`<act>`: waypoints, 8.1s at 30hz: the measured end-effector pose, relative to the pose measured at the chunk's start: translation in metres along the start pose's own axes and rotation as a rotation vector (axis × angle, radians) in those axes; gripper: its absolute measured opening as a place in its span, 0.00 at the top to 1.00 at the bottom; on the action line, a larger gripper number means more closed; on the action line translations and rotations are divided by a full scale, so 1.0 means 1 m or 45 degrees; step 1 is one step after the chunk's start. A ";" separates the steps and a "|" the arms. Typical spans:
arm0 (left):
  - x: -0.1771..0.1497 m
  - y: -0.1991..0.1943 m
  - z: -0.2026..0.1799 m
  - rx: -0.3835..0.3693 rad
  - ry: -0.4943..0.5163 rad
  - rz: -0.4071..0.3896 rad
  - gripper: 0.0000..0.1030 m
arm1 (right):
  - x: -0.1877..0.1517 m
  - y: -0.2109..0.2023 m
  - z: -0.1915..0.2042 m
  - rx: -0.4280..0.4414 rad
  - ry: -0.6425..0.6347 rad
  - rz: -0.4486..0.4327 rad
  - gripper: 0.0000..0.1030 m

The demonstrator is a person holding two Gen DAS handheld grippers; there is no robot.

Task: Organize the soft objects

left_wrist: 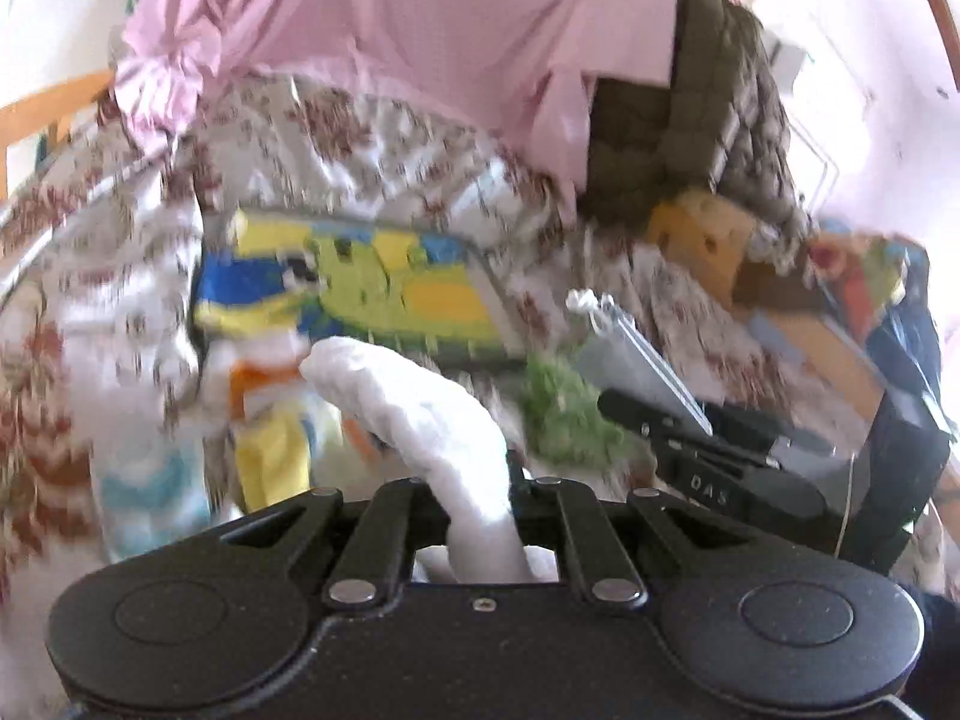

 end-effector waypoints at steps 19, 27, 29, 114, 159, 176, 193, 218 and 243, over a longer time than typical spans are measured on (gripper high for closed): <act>0.135 0.212 0.074 0.177 -0.124 -0.098 0.90 | 0.020 0.187 -0.068 0.021 0.398 0.107 0.66; 0.115 0.263 0.106 0.253 -0.155 0.018 0.89 | 0.007 0.226 -0.069 -0.011 0.417 0.224 0.66; 0.109 0.268 0.114 0.272 -0.162 0.037 0.89 | -0.001 0.233 -0.068 -0.020 0.410 0.261 0.66; -0.067 -0.025 0.029 0.460 0.127 -0.213 0.01 | -0.082 -0.077 0.028 -0.480 0.159 0.204 0.00; -0.063 0.054 0.035 0.390 0.161 -0.037 0.01 | -0.154 -0.019 0.035 -0.364 0.167 0.746 0.00; -0.038 0.136 0.018 0.159 0.258 -0.002 0.01 | -0.161 0.005 0.029 -0.303 0.267 0.747 0.00; -0.046 0.154 0.018 0.041 0.165 0.069 0.08 | -0.138 0.036 0.033 -0.186 0.260 0.599 0.01; -0.059 0.147 0.013 0.197 0.324 0.112 0.44 | -0.139 0.035 0.038 -0.120 0.287 0.614 0.01; -0.086 0.083 0.031 0.191 0.025 0.218 0.59 | -0.148 0.025 0.038 -0.132 0.284 0.688 0.01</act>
Point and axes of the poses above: each gripper's, at about its wrist camera, not at the fingertips, and y roughly the way its jaws point, z to its left, x to its top, the point moved 10 cm from there along y, roughly the way its jaws point, and after that the axes turned 4 degrees about -x, right-handed, at the moved point
